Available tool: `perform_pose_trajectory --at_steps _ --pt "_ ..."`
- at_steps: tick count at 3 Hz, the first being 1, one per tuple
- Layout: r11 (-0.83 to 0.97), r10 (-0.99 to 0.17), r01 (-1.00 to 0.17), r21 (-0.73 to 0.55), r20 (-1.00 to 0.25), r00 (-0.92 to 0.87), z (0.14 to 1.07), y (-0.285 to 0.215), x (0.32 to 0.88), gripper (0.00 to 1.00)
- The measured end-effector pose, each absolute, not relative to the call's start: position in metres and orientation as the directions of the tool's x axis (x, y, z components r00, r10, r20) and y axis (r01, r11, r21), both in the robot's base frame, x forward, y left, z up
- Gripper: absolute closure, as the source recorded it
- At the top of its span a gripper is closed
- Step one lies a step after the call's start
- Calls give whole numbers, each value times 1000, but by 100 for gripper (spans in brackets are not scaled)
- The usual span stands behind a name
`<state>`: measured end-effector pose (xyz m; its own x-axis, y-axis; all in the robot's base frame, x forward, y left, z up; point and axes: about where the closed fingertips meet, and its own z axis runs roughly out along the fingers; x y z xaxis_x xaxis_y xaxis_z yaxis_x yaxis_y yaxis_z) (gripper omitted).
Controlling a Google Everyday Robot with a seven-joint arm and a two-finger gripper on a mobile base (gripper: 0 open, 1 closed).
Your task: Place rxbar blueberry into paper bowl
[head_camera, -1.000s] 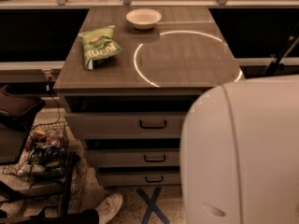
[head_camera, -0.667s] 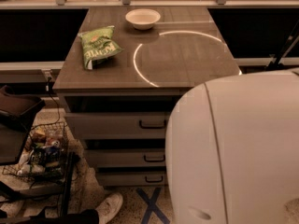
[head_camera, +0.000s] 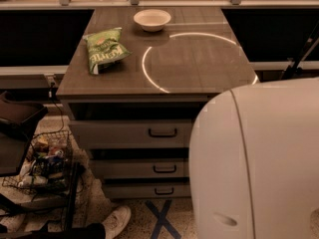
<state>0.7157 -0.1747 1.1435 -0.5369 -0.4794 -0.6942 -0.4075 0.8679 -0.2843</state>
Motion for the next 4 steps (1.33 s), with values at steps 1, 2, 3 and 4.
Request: perform_pose_trajectory --at_steps 1,2,3,4 --pt "927 -341 -345 -149 -720 -604 1112 -195 730 100" --pt "963 -218 -263 -51 -722 -656 1090 -209 741 100" --pt "985 -104 -170 21 -715 -691 1075 -216 752 100" --pt "995 -24 -83 52 -695 -719 1061 -217 761 100"
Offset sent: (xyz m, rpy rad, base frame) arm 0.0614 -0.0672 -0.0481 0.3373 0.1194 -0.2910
